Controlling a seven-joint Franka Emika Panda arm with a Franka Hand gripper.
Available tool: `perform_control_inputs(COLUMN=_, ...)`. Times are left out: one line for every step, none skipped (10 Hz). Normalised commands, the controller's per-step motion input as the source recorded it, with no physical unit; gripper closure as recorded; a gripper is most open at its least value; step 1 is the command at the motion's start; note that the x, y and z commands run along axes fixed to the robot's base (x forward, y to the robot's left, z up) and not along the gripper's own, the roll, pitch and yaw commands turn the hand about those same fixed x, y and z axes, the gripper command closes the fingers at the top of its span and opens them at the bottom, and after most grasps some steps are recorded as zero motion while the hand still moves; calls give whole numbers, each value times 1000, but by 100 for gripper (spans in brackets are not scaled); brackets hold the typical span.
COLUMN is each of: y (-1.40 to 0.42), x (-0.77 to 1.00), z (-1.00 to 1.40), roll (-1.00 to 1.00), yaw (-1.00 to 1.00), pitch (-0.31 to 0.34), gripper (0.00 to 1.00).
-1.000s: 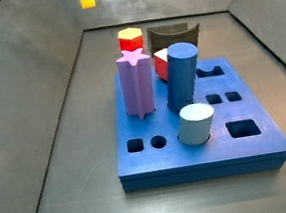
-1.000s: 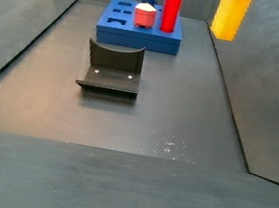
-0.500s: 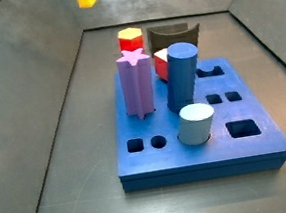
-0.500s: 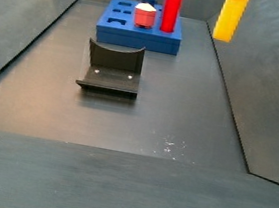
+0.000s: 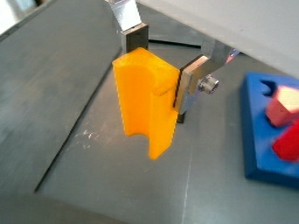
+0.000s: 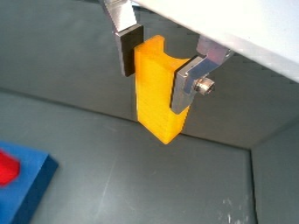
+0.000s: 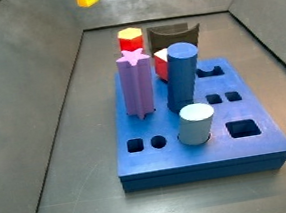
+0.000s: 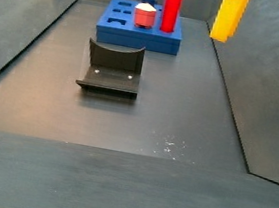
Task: Pick up the arch object. Move up. Place the arch object on the fixture. Regrasp the arch object. Rotate the arch object. Move to above the board. Insert the arch object.
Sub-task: Rotate the arch object.
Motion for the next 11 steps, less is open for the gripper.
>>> perform_control_inputs(y=22, x=1, z=9, roll=-139, yaw=-1000, pitch=95, gripper=100)
perform_control_inputs(y=0, x=0, z=0, roll=-49, yaw=-1000, pitch=33, gripper=100)
perform_control_inputs(y=0, x=2, z=2, roll=-52, yaw=-1000, pitch=35, gripper=100)
perform_control_inputs(y=2, x=2, z=2, roll=-58, yaw=-1000, pitch=39, gripper=100)
perform_control_inputs(y=4, x=2, z=2, roll=-63, yaw=-1000, pitch=42, gripper=100)
perform_control_inputs(y=7, x=1, z=2, roll=-69, yaw=-1000, pitch=46, gripper=100)
perform_control_inputs(y=9, x=1, z=2, roll=-76, yaw=-1000, pitch=51, gripper=100)
perform_control_inputs(y=10, x=1, z=2, roll=-88, yaw=-1000, pitch=59, gripper=100)
perform_control_inputs(y=10, x=2, z=3, roll=-99, yaw=-1000, pitch=66, gripper=100)
perform_control_inputs(y=11, x=3, z=4, roll=-121, yaw=-1000, pitch=80, gripper=100)
perform_control_inputs(y=11, x=4, z=5, roll=-144, yaw=-1000, pitch=96, gripper=100)
